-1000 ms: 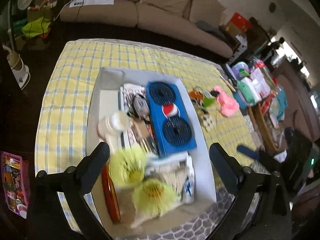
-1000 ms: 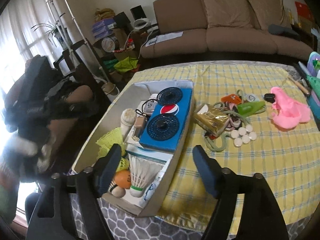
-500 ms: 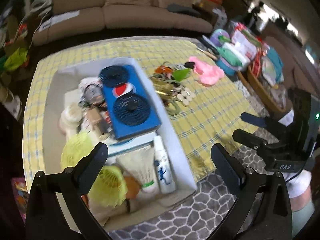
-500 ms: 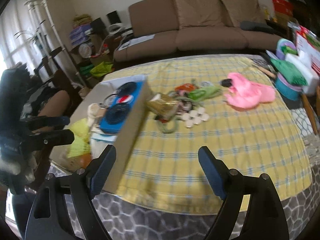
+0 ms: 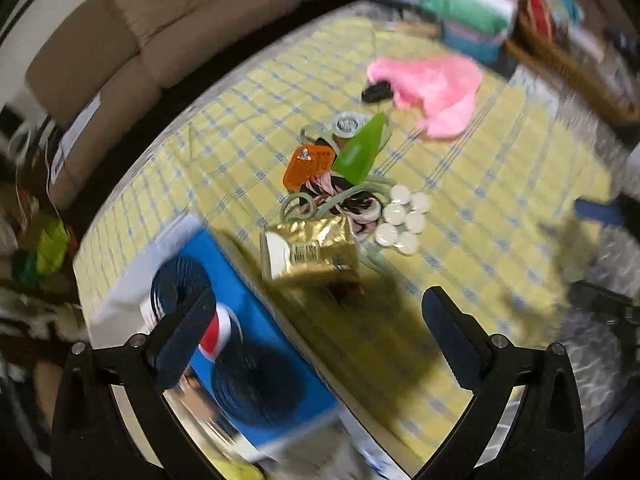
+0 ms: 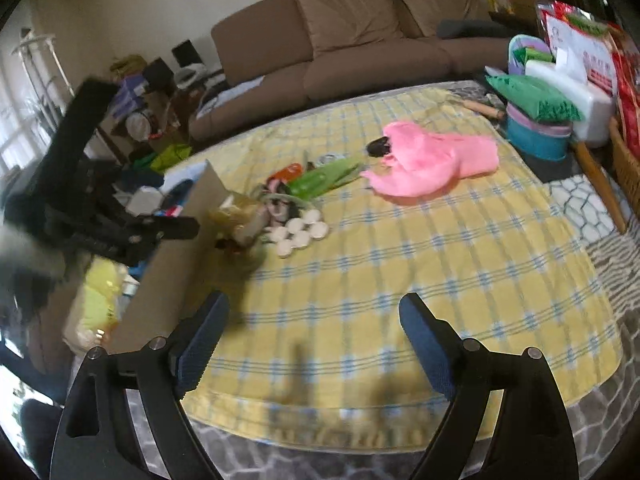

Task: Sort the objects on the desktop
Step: 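Grasp the gold snack pouch on the table with the left gripper, then carry the gold pouch toward the box with the left gripper while the right grasps the white caps, then lower the pouch and white caps into the box and open both grippers, then reach the left gripper to the green cord with pink strap and grasp it, then lift the green cord with the left gripper while the right grasps its trailing end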

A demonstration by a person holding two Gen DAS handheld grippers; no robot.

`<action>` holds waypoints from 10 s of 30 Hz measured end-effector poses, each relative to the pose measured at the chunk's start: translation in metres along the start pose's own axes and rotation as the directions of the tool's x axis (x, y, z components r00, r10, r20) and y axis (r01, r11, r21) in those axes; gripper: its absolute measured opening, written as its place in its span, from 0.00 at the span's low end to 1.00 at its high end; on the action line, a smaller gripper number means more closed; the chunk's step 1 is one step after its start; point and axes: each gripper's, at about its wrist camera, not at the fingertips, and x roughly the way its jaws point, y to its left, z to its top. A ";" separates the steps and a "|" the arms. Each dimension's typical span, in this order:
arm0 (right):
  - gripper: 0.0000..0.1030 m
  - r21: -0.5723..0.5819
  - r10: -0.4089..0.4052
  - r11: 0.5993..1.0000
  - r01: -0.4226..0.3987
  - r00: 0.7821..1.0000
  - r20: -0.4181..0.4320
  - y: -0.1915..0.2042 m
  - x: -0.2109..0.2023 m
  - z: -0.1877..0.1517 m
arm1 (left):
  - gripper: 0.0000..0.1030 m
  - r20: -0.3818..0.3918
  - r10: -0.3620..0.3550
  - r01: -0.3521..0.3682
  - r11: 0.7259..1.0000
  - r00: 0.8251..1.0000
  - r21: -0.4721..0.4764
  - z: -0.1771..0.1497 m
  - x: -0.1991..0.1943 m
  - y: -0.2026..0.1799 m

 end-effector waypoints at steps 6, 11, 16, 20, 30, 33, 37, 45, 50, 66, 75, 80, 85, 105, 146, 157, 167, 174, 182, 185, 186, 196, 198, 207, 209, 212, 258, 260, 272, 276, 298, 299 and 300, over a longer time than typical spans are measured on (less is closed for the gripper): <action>0.86 0.019 0.043 0.999 -0.044 0.999 0.013 -0.007 -0.005 0.001 | 1.00 -0.153 0.086 -0.052 0.976 0.985 0.213 0.027 0.052 -0.015; 0.86 0.009 0.074 0.997 -0.074 0.997 -0.006 -0.003 -0.006 -0.003 | 1.00 -0.322 0.090 0.020 0.946 0.943 0.322 0.033 0.088 -0.026; 0.86 0.012 0.096 0.995 -0.096 0.995 -0.019 -0.002 -0.007 -0.007 | 1.00 -0.375 0.135 0.003 0.939 0.917 0.344 0.032 0.109 -0.021; 0.86 0.011 0.092 0.996 -0.092 0.995 -0.027 -0.003 -0.006 -0.010 | 0.90 -0.376 0.037 0.058 0.969 0.926 0.239 0.045 0.106 -0.013; 0.86 0.033 0.082 0.996 -0.081 0.996 -0.022 -0.009 -0.005 -0.010 | 0.70 -0.301 0.023 0.045 0.975 0.953 0.217 0.042 0.066 -0.030; 0.86 0.029 0.086 0.996 -0.086 0.996 0.000 -0.011 -0.005 -0.009 | 0.70 -0.216 -0.054 0.088 0.984 0.975 0.152 0.040 0.026 -0.024; 0.86 -0.021 0.081 0.997 -0.080 0.996 0.033 -0.004 -0.003 -0.006 | 0.71 -0.086 -0.195 0.199 0.979 0.977 0.034 0.027 -0.036 -0.003; 0.86 -0.238 0.090 0.967 -0.089 0.996 -0.006 0.033 0.048 0.022 | 0.71 0.117 -0.380 0.397 0.887 0.918 -0.236 -0.103 -0.098 0.071; 0.86 -0.314 0.016 0.948 -0.045 0.995 -0.095 0.040 0.105 0.043 | 0.71 0.178 -0.376 0.416 0.830 0.909 -0.372 -0.178 -0.099 0.106; 0.60 -0.344 -0.077 0.938 0.027 0.988 -0.130 0.030 0.105 0.049 | 0.72 0.335 -0.352 0.482 0.715 0.874 -0.506 -0.258 -0.100 0.140; 0.60 -0.341 0.160 0.927 -0.156 0.987 -0.018 0.092 -0.009 0.037 | 0.72 0.247 -0.243 0.336 0.811 0.938 -0.478 -0.254 -0.080 0.110; 0.61 -0.481 0.265 0.826 -0.292 0.956 -0.125 0.163 -0.016 0.014 | 0.72 0.275 -0.260 0.368 0.790 0.926 -0.491 -0.250 -0.078 0.106; 0.60 -0.587 0.212 0.754 -0.294 0.955 -0.206 0.203 0.005 -0.005 | 0.72 0.321 -0.298 0.426 0.762 0.899 -0.487 -0.244 -0.088 0.105; 0.61 -0.481 0.238 0.830 -0.283 0.959 -0.155 0.155 -0.022 -0.020 | 0.77 -0.037 -0.227 0.217 0.959 0.973 -0.184 -0.156 -0.039 0.010; 0.61 -0.549 0.209 0.788 -0.278 0.960 -0.186 0.264 0.049 0.021 | 1.00 0.692 -0.309 0.757 0.269 0.653 -0.595 -0.297 -0.070 0.175; 0.61 -0.794 0.218 0.475 -0.380 0.925 -0.313 0.356 0.077 -0.030 | 1.00 0.731 -0.293 0.786 0.169 0.616 -0.594 -0.326 -0.057 0.199; 0.72 -0.825 0.150 0.426 -0.371 0.928 -0.341 0.360 0.098 -0.042 | 1.00 0.732 -0.299 0.787 0.147 0.612 -0.599 -0.332 -0.052 0.203; 0.72 -0.758 0.198 0.556 -0.341 0.940 -0.278 0.328 0.046 -0.030 | 1.00 0.705 -0.332 0.777 0.199 0.626 -0.597 -0.320 -0.054 0.188; 0.78 -0.464 0.157 0.857 -0.225 0.971 -0.180 0.218 0.017 -0.014 | 1.00 0.646 -0.354 0.736 0.367 0.676 -0.569 -0.291 -0.066 0.149; 0.78 -0.357 0.156 0.911 -0.207 0.974 -0.164 0.181 0.010 -0.014 | 1.00 0.609 -0.360 0.704 0.444 0.707 -0.555 -0.275 -0.069 0.128; 0.78 -0.346 0.153 0.917 -0.199 0.976 -0.155 0.175 0.005 -0.014 | 1.00 0.593 -0.358 0.687 0.474 0.721 -0.550 -0.270 -0.069 0.120; 0.81 -0.284 0.131 0.947 -0.149 0.988 -0.081 0.136 -0.016 -0.008 | 1.00 0.376 -0.212 0.403 0.727 0.902 -0.556 -0.234 -0.077 0.062; 0.81 -0.264 0.129 0.954 -0.143 0.989 -0.069 0.129 -0.016 -0.008 | 1.00 0.343 -0.169 0.343 0.763 0.924 -0.548 -0.229 -0.081 0.051; 0.81 -0.177 0.113 0.978 -0.114 0.993 -0.018 0.087 -0.024 -0.006 | 1.00 0.296 -0.127 0.268 0.818 0.947 -0.509 -0.198 -0.090 0.019; 0.81 -0.165 0.109 0.980 -0.109 0.994 -0.012 0.078 -0.023 -0.005 | 1.00 0.291 -0.127 0.263 0.826 0.948 -0.498 -0.188 -0.090 0.012; 0.81 -0.152 0.094 0.984 -0.094 0.996 -0.007 0.068 -0.019 -0.002 | 1.00 0.275 -0.121 0.244 0.844 0.954 -0.477 -0.172 -0.085 0.004; 0.81 0.008 0.078 0.997 -0.078 0.997 0.009 -0.031 0.014 0.024 | 0.07 0.156 -0.359 0.389 0.884 0.920 -0.260 0.030 -0.015 0.012; 0.81 0.004 0.093 0.996 -0.093 0.995 0.032 -0.029 0.009 0.026 | 0.07 0.228 -0.389 0.439 0.863 0.893 -0.249 0.029 -0.055 0.018; 0.96 -0.116 0.321 0.947 -0.300 0.905 0.279 0.034 -0.082 0.053 | 0.07 0.457 -0.427 0.540 0.829 0.780 -0.148 0.018 -0.249 0.046; 0.99 -0.235 0.366 0.922 -0.307 0.890 0.271 0.088 -0.093 0.062 | 0.07 0.471 -0.429 0.535 0.837 0.771 -0.114 0.005 -0.288 0.036; 0.11 -0.076 0.107 0.991 -0.111 0.993 -0.052 0.108 -0.062 0.119 | 0.07 0.513 -0.322 0.541 0.759 0.796 -0.362 -0.154 -0.265 0.137; 0.11 -0.079 0.090 0.992 -0.096 0.994 -0.068 0.105 -0.049 0.118 | 0.07 0.501 -0.333 0.549 0.744 0.799 -0.381 -0.158 -0.245 0.137; 0.11 -0.086 0.072 0.993 -0.080 0.993 -0.089 0.103 -0.031 0.115 | 0.07 0.494 -0.340 0.553 0.736 0.800 -0.390 -0.159 -0.231 0.137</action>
